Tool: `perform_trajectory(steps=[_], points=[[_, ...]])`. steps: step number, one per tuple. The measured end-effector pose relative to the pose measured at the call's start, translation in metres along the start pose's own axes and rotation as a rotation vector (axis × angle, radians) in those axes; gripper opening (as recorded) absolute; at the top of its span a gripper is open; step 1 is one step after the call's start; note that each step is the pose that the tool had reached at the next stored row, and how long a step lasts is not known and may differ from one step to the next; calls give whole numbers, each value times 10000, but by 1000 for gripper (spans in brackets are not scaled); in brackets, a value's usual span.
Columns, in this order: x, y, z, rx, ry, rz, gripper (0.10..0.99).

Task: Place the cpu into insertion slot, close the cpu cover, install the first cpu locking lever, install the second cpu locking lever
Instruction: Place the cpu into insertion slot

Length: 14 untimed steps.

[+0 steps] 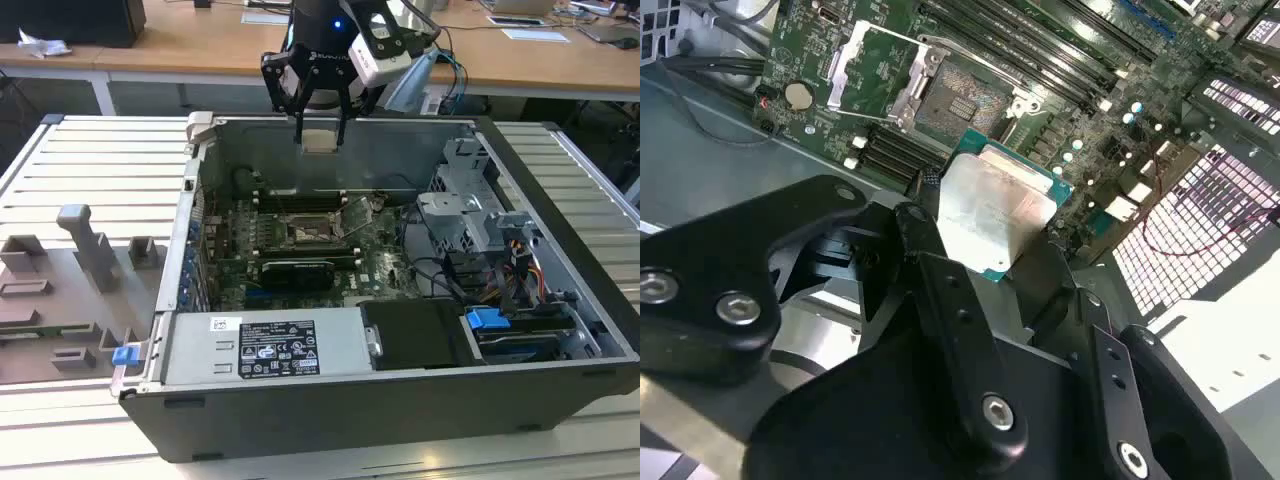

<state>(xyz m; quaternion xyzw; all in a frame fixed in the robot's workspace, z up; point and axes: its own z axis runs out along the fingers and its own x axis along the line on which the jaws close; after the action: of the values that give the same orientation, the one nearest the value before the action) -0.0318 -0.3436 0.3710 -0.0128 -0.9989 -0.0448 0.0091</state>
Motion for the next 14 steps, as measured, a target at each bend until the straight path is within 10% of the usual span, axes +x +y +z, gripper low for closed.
perform_trajectory(steps=[14], points=[[0, 0, 1, -3, -19, 221, 533]])
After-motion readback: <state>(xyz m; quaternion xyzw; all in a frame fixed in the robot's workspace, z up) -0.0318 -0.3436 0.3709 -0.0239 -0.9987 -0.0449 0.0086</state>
